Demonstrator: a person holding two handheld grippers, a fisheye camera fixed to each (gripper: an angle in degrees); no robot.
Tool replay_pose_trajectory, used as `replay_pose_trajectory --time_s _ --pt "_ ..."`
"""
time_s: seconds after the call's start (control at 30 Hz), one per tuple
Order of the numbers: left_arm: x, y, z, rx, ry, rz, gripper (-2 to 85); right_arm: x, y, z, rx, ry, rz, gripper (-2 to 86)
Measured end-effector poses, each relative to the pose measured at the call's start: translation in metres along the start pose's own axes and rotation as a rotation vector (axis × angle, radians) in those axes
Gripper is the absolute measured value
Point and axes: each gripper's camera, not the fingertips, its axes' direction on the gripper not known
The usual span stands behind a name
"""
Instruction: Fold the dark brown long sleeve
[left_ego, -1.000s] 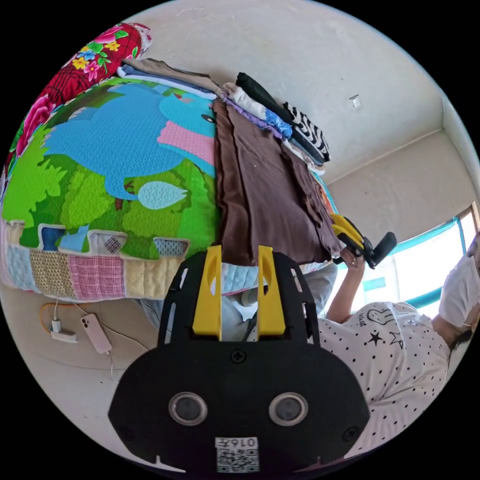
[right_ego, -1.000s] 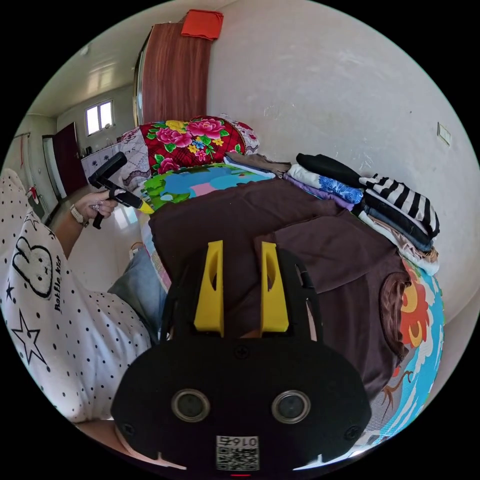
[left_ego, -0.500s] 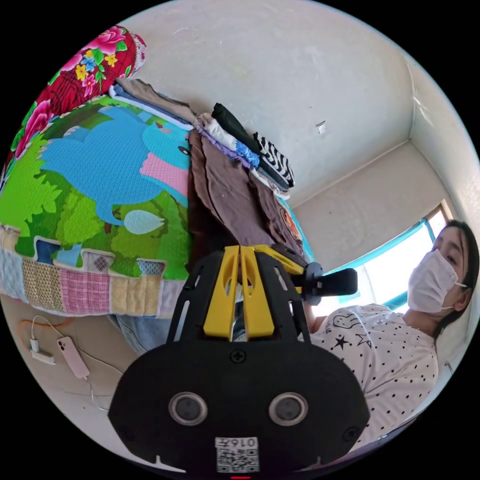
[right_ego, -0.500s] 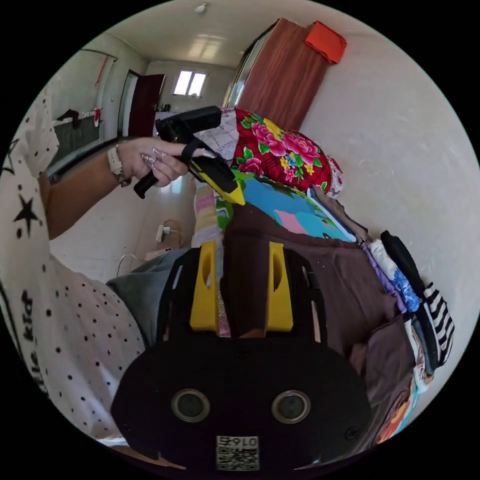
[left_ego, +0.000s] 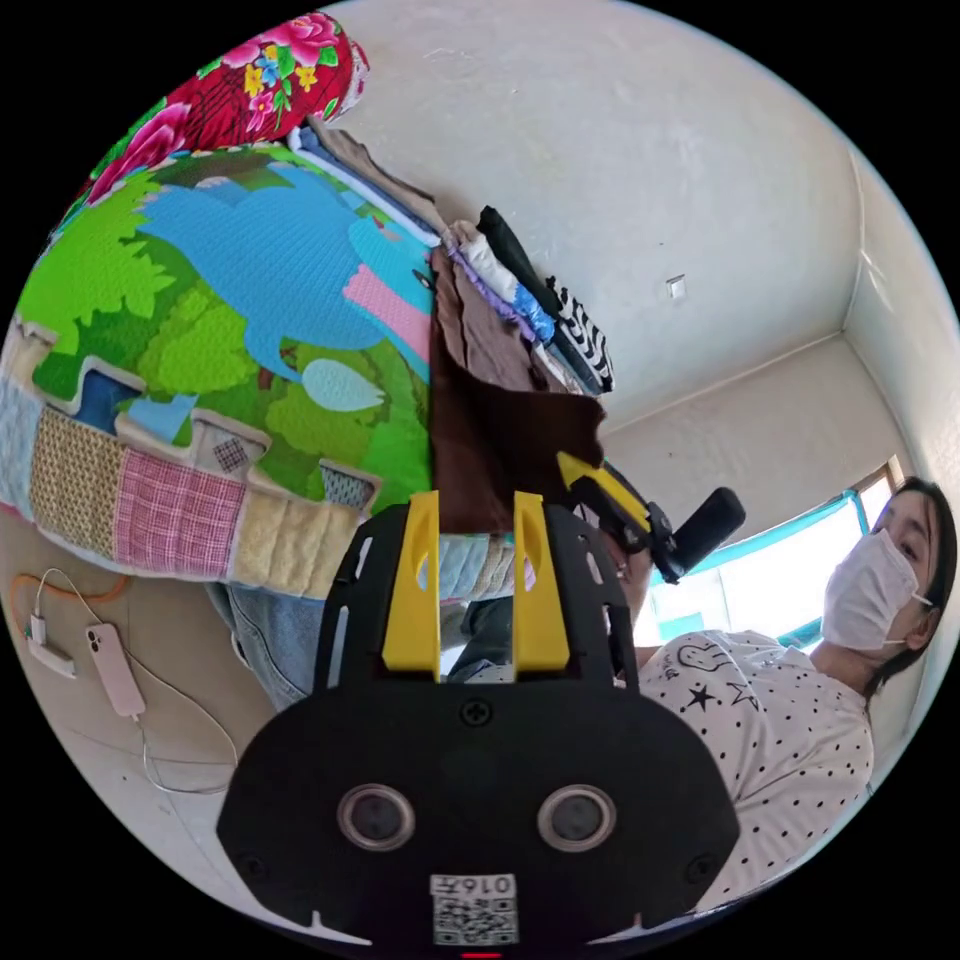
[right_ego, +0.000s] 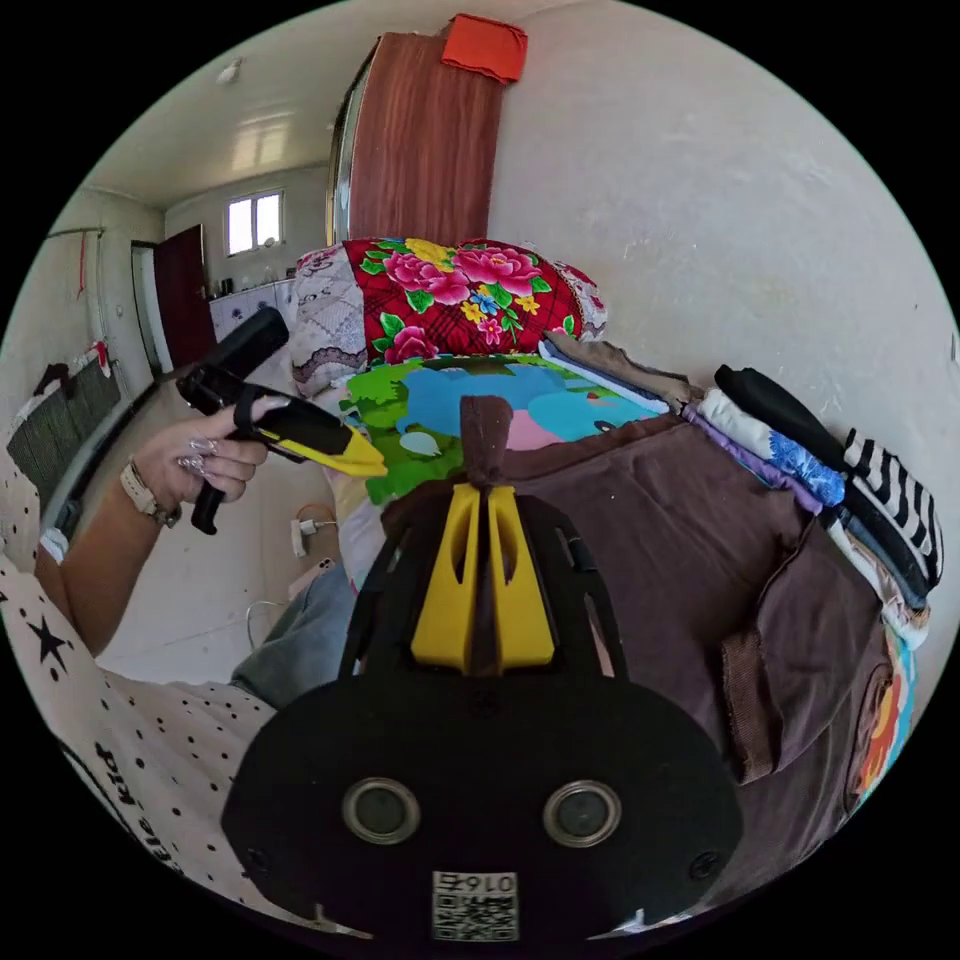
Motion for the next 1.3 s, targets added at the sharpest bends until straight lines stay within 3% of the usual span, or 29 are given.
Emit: replay_pose_trajectory --time_s 0.43,0.6,0.8,1.03,1.3 --pt "-0.002 -0.013 0.015 -0.032 -0.154 0.028 7.6 0.034 -0.020 -0.033 0.024 0.030 0.067 0.1" --pt "0.004 -0.019 0.020 -0.059 -0.272 0.073 1.7 0.018 -0.034 -0.037 0.024 0.039 0.016 0.8" --pt "-0.010 -0.030 0.001 0.012 0.037 0.064 -0.9 -0.020 -0.052 -0.023 -0.010 0.044 -0.135 4.0" --pt "-0.012 -0.045 -0.013 0.037 0.133 0.078 -0.9 -0.071 -0.073 -0.015 0.008 -0.058 -0.256 11.0" --pt "-0.022 -0.048 -0.023 0.074 0.203 0.062 -0.2 -0.132 -0.092 0.032 0.021 0.363 -0.266 8.4"
